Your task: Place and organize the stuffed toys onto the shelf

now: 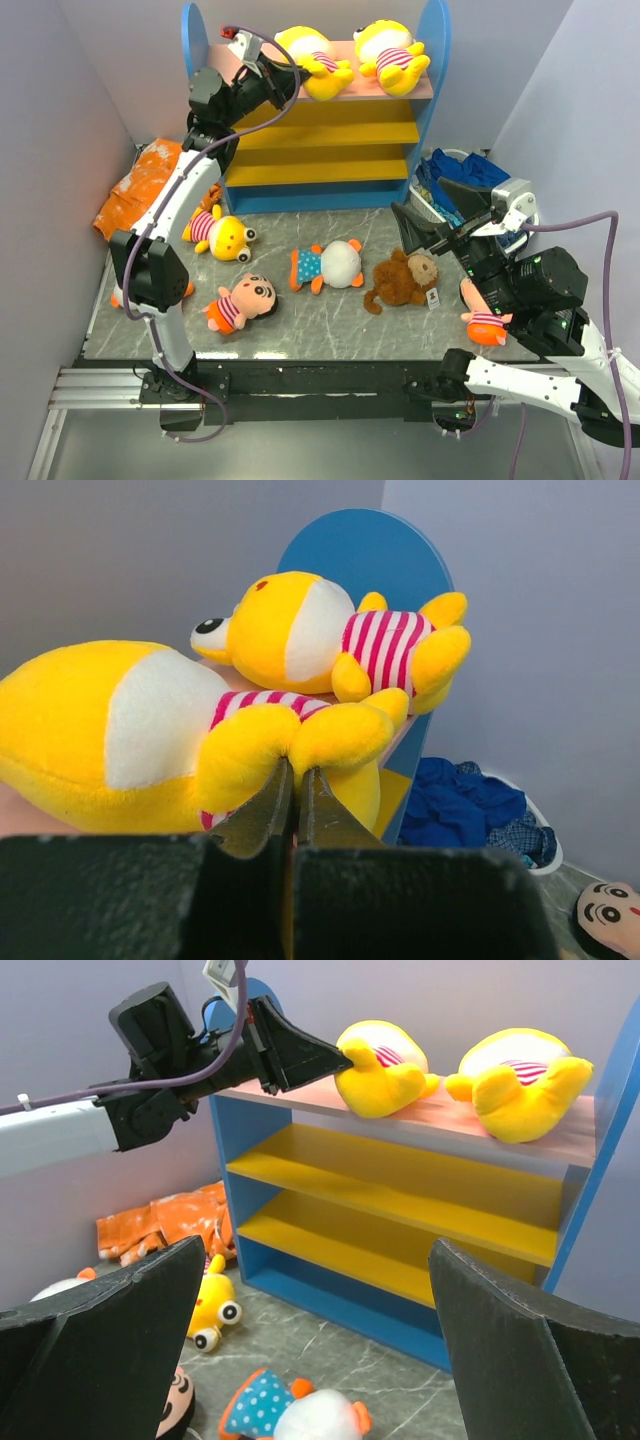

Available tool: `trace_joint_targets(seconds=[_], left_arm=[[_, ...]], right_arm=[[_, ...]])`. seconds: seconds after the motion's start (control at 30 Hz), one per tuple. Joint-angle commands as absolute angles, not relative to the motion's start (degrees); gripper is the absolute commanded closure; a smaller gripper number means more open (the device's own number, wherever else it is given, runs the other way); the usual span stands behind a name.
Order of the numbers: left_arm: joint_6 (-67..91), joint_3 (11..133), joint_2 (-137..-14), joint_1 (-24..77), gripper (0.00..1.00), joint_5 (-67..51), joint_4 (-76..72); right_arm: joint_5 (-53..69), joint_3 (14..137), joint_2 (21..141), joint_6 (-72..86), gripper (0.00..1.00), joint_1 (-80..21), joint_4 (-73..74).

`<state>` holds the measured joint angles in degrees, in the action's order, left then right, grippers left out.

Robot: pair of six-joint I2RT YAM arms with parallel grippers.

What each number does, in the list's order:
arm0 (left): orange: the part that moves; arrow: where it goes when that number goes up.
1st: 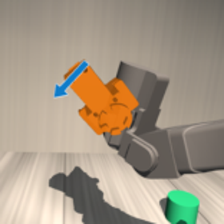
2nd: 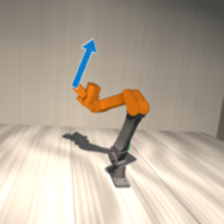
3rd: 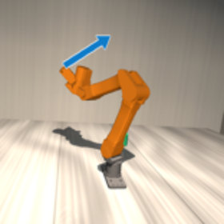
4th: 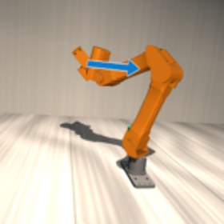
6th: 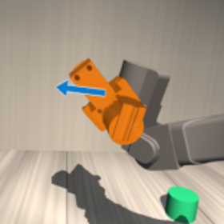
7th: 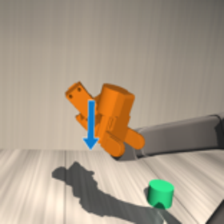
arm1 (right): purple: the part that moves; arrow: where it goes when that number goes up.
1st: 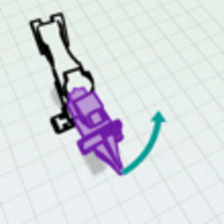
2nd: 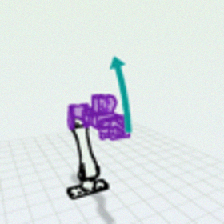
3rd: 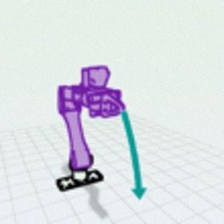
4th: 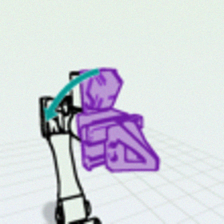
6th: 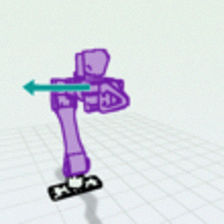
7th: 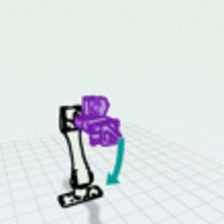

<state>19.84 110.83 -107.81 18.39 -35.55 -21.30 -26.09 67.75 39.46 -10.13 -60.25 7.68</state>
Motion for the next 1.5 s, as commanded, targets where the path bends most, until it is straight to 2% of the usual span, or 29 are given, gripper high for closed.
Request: trace_joint_targets(seconds=[0.0,0.13,0.23,0.27,0.37,0.57,0.7,0.77,0.87,0.93,0.97,1.23,1.4,1.47], left_arm=[[21.88,113.90,-108.72,18.02,0.99,-39.64,-20.74],[20.75,114.08,-108.72,17.84,0.97,-36.76,-18.64],[20.04,112.77,-107.24,17.75,0.73,-33.93,-17.93],[19.87,112.42,-106.70,17.75,0.58,-32.62,-17.93],[19.16,111.62,-104.68,17.75,0.41,-31.73,-17.93],[19.51,108.46,-98.45,17.75,0.24,-27.26,-17.49],[21.35,102.07,-93.09,17.84,0.17,-23.39,-16.35],[22.84,99.33,-89.05,17.84,0.07,-19.88,-14.95],[26.54,96.86,-84.83,17.84,0.06,-11.98,-8.29],[29.52,95.98,-81.76,17.75,0.06,-6.97,1.28],[30.49,95.11,-80.52,17.84,0.07,-1.46,4.02],[47.70,67.78,-63.13,17.75,0.04,20.72,15.71],[62.37,62.93,-64.41,17.40,0.06,34.51,30.91],[60.75,62.23,-67.75,16.70,0.06,34.98,31.65]], right_arm=[[-26.63,67.06,38.85,-10.46,0.00,-60.56,5.63],[-26.28,67.32,39.20,-10.55,0.00,-60.56,5.62],[-26.02,67.76,39.46,-10.63,0.00,-60.56,5.89],[-25.84,67.85,39.46,-10.72,0.00,-60.56,6.06],[-25.58,67.68,39.29,-10.72,0.00,-60.64,6.24],[-25.05,67.50,39.29,-9.50,0.00,-60.64,8.35],[-26.45,67.94,40.25,-7.56,0.00,-60.56,10.37],[-28.64,67.68,40.43,-5.64,0.00,-60.56,10.81],[-30.93,66.27,40.25,-2.48,0.00,-60.56,11.16],[-32.51,64.87,39.82,-0.10,0.00,-60.56,12.30],[-33.48,64.52,39.64,2.78,0.00,-60.56,12.91],[-36.12,59.24,37.62,11.15,0.00,-60.64,15.99],[-34.02,59.32,39.89,12.57,0.00,-60.56,19.24],[-33.75,59.68,40.86,13.71,0.00,-60.64,20.74]])
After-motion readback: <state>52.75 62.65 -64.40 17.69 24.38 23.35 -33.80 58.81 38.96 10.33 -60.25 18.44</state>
